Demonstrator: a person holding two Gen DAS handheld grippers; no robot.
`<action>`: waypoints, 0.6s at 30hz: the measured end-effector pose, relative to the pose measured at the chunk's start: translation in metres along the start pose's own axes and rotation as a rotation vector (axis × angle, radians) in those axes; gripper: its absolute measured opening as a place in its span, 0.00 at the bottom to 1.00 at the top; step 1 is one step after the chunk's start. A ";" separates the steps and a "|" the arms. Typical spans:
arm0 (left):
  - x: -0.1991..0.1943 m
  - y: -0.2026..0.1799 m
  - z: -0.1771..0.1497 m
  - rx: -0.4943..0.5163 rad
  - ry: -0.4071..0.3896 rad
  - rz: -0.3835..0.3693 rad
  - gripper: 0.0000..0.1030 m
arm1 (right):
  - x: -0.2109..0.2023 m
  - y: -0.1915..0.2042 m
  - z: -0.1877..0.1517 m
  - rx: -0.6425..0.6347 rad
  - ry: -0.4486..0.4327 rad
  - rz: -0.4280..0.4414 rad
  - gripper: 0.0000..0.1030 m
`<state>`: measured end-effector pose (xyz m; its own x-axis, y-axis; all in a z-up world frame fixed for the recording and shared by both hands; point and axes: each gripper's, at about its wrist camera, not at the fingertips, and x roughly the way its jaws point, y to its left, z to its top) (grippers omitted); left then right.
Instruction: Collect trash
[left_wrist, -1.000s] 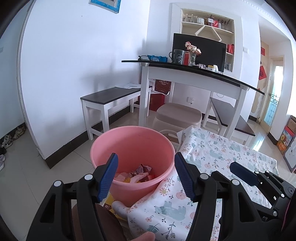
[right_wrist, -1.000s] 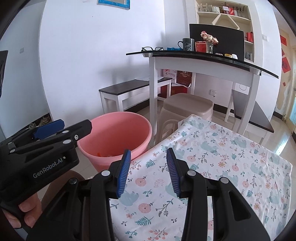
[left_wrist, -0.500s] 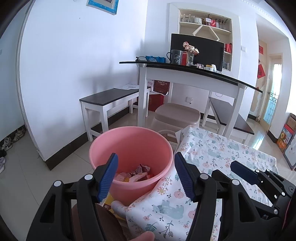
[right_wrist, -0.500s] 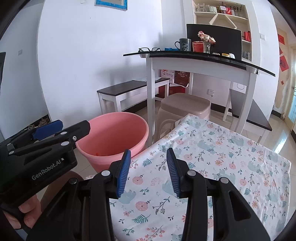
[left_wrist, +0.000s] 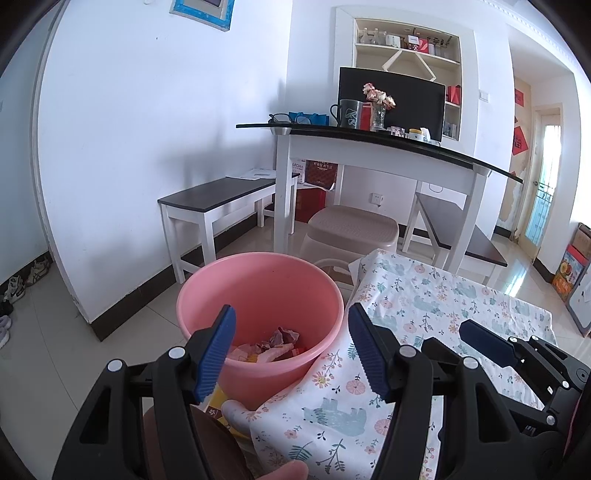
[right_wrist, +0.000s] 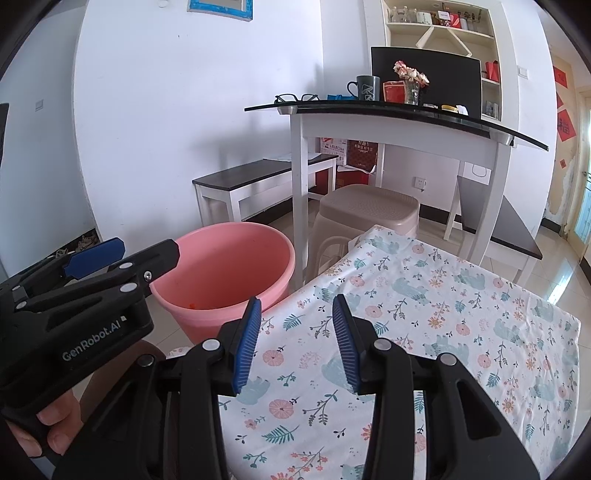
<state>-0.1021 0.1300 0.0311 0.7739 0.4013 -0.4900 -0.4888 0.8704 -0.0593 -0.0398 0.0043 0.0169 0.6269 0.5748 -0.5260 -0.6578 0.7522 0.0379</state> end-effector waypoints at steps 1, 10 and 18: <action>0.000 0.000 0.000 -0.001 0.000 0.000 0.60 | 0.000 0.001 0.000 0.000 -0.001 0.000 0.40; 0.001 -0.001 0.000 0.001 0.000 -0.002 0.60 | 0.001 -0.005 -0.002 0.006 0.000 -0.005 0.40; 0.000 -0.002 0.000 0.003 -0.001 -0.001 0.60 | 0.001 -0.006 -0.001 0.008 0.000 -0.005 0.40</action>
<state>-0.1010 0.1282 0.0307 0.7746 0.4008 -0.4892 -0.4869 0.8716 -0.0570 -0.0355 0.0003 0.0149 0.6303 0.5706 -0.5265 -0.6513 0.7577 0.0415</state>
